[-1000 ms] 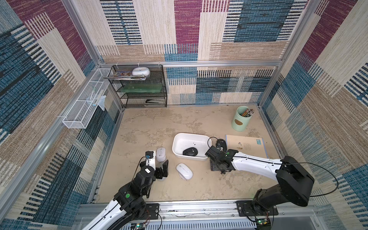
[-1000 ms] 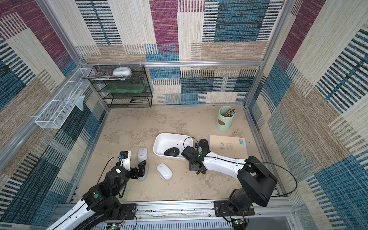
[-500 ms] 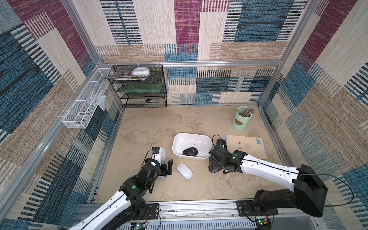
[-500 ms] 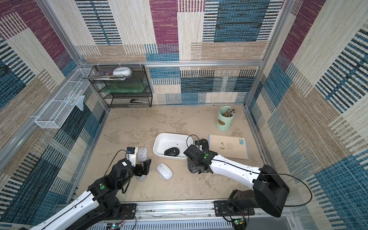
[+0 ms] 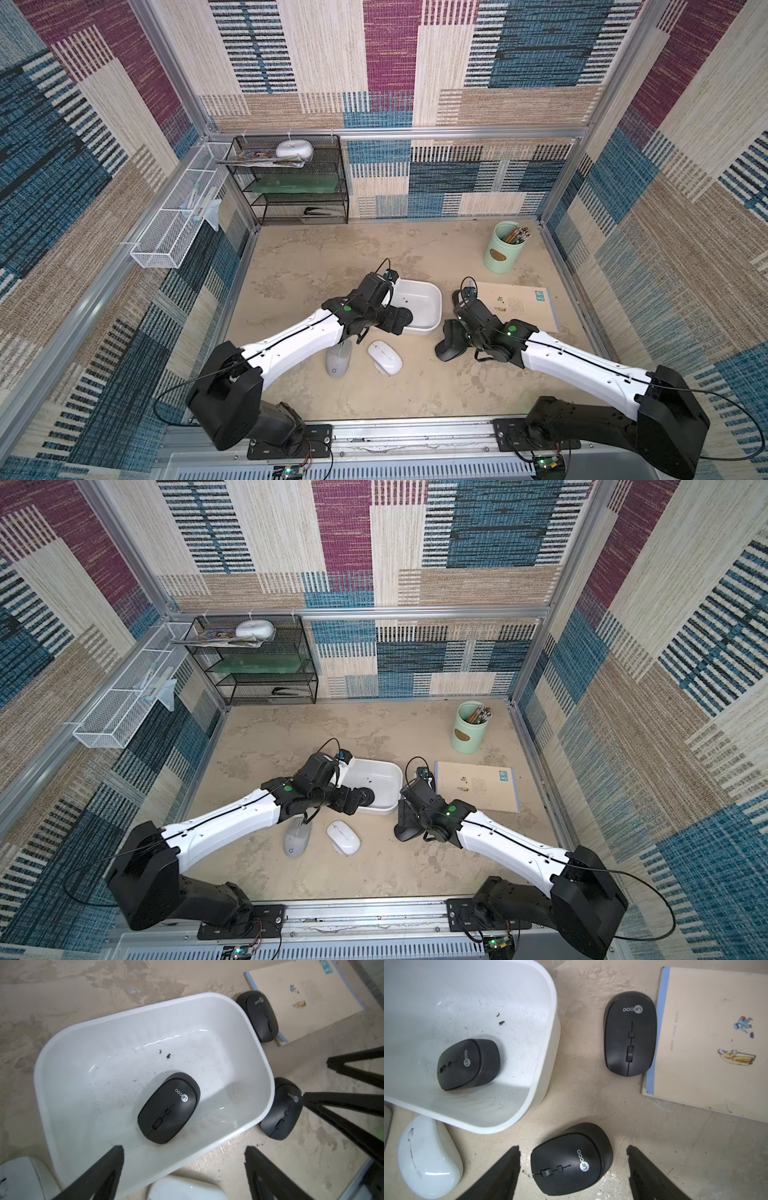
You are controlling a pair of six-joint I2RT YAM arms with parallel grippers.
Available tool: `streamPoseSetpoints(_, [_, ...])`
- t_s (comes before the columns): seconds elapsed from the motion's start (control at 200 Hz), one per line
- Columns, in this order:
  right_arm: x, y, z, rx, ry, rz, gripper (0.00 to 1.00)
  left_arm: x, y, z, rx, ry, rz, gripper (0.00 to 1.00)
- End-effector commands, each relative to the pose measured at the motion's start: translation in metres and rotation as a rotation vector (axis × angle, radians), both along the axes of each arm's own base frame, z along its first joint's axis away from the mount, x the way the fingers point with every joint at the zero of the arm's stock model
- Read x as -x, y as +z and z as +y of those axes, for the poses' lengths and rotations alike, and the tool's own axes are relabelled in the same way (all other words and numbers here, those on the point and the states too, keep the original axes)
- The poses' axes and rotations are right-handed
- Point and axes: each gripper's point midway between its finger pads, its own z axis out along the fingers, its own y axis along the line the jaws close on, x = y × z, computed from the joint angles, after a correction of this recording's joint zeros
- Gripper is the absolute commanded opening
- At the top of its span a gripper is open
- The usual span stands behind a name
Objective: Take out the mouse from the storage box
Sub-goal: Pick up the mouse from the storage box.
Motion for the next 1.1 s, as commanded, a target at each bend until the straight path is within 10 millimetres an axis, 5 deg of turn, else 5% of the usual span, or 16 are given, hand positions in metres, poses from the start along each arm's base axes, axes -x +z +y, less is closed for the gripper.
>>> streamPoseSetpoints(0.0, [-0.004,0.004,0.011,-0.05,0.035,-0.025,0.84,0.005,-0.015,-0.002,-0.074,-0.093,0.039,0.93])
streamPoseSetpoints(0.681, [-0.002,-0.003,0.013,-0.081,0.034,-0.02,0.85,-0.036,-0.078,-0.009,-0.263,-0.115,0.171,0.76])
streamPoseSetpoints(1.097, [-0.004,-0.002,0.013,-0.074,0.033,-0.023,0.86,-0.075,-0.077,0.0,-0.246,-0.005,0.146,0.64])
